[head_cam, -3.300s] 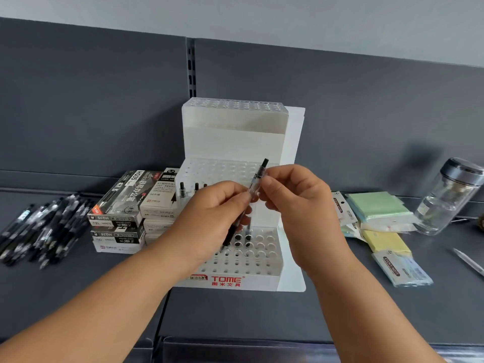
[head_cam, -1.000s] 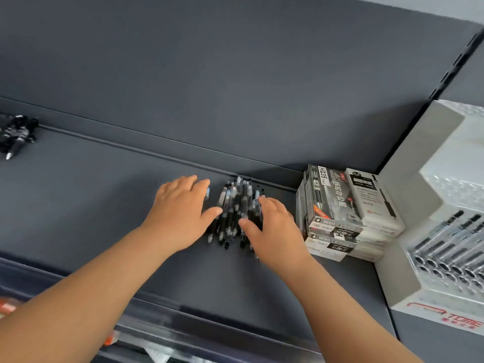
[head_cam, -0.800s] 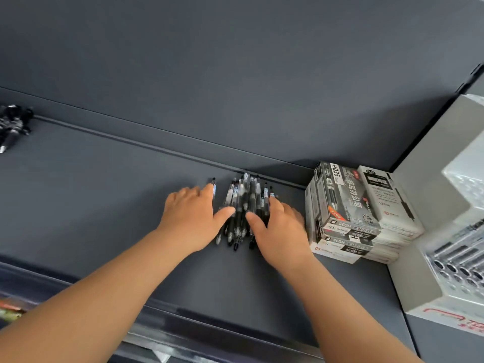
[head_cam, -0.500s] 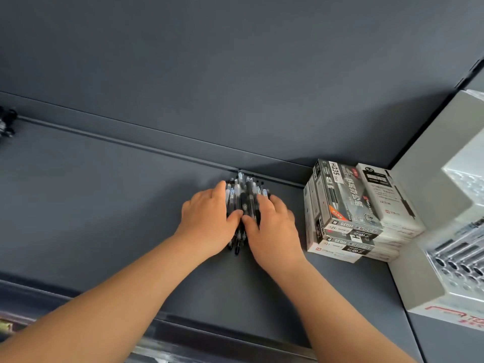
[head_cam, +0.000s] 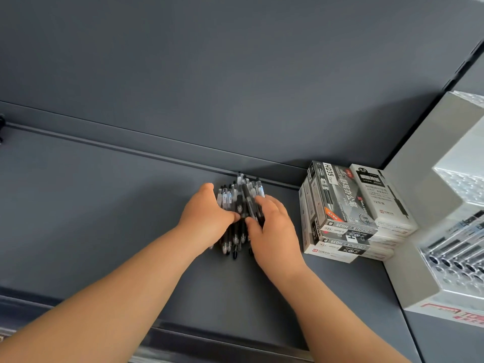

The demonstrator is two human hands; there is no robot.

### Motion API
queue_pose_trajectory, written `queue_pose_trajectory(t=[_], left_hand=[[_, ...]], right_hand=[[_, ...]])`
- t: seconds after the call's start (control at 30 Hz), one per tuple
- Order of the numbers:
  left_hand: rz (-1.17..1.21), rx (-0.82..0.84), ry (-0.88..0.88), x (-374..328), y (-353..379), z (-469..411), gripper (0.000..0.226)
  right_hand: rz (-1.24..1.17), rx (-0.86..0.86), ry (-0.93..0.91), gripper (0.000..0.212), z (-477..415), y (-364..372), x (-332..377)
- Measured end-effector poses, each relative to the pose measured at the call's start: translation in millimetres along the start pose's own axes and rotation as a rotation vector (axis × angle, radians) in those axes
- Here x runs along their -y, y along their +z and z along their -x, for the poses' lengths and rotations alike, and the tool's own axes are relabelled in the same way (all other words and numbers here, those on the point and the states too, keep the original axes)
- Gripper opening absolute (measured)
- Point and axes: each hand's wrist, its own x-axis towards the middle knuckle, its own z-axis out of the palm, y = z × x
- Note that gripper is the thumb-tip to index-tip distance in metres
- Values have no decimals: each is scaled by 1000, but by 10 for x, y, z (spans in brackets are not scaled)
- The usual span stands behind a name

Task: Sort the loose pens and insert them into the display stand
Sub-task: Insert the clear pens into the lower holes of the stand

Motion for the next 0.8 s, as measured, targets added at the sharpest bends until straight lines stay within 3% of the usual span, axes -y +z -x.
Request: queue_pose_trajectory(t=[0.07, 0.17, 0.23, 0.47, 0.57, 0.63, 0.8], left_hand=[[43, 7, -26, 0, -3, -7, 69], [139, -12, -20, 21, 16, -13, 26], [188, -31, -22, 16, 38, -2, 14], [251, -4, -50, -88, 46, 91, 28], [275, -24, -34, -156, 25, 129, 20], [372, -39, -19, -226, 2, 170, 9], [651, -11, -14, -483, -63, 316, 20]], right_hand=[[-44, -13, 8, 48, 5, -28, -2], [-117, -26, 27, 49, 18, -72, 2], [-167, -24, 41, 47, 19, -93, -2], [-270, 5, 61, 46, -2, -169, -18], [-335, -4, 61, 47, -5, -199, -7], [-383, -32, 29, 45, -2, -248, 24], [-627, -45, -39, 43, 21, -450, 119]])
